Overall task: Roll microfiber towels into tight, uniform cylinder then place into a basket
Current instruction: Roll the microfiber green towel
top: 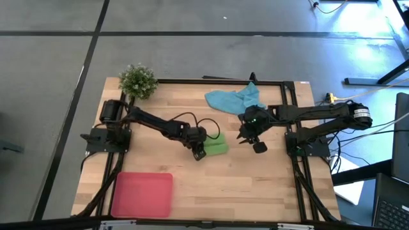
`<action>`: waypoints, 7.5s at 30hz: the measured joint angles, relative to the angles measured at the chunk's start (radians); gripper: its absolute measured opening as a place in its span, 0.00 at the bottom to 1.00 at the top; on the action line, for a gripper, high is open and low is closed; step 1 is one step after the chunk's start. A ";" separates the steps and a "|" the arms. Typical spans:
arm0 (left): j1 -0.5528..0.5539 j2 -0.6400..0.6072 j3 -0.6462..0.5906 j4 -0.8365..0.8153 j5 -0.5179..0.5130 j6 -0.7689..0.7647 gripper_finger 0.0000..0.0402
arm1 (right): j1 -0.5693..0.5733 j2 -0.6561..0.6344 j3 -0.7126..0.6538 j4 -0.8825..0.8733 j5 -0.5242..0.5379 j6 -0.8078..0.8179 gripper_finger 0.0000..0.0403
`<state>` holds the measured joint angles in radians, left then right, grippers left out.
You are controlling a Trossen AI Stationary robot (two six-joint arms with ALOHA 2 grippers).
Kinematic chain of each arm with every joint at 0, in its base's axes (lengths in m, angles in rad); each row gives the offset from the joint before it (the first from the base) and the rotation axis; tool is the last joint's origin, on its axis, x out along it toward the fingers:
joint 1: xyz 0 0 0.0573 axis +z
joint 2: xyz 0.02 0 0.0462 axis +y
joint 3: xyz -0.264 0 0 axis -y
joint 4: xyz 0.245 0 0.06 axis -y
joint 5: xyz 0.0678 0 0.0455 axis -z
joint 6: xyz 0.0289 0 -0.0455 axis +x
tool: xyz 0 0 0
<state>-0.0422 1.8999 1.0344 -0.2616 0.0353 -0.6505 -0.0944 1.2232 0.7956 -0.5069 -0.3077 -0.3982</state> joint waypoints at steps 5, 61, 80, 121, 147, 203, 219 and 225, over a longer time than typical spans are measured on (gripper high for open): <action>-0.038 0.000 0.000 0.001 -0.031 -0.056 0.24 | 0.000 0.000 0.000 0.020 0.000 0.016 0.28; -0.045 0.000 -0.002 0.015 -0.044 -0.047 0.24 | 0.153 0.550 0.032 0.469 0.173 -0.103 0.45; -0.045 0.001 -0.003 0.026 -0.038 -0.048 0.24 | 0.157 0.565 0.032 0.477 0.314 0.026 0.04; -0.078 -0.192 -0.008 -0.176 -0.098 0.017 0.24 | -0.100 0.568 0.197 0.108 -0.409 0.300 0.02; -0.123 -0.194 -0.005 -0.171 -0.100 -0.001 0.24 | -0.244 0.697 0.198 0.109 -0.640 0.605 0.02; 0.031 -0.128 -0.004 0.069 -0.162 0.310 0.24 | -0.435 0.484 0.198 0.129 -0.503 0.910 0.31; 0.036 -0.186 -0.005 0.078 -0.148 0.321 0.24 | -0.336 0.107 0.198 -0.102 -0.297 0.548 0.31; 0.037 -0.186 -0.005 0.073 -0.158 0.321 0.24 | -0.178 0.169 0.101 0.037 -0.347 0.499 0.31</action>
<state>-0.0050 1.7138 1.0298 -0.1888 -0.1231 -0.3290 -0.2719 1.3921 0.8963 -0.4703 -0.6545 0.1008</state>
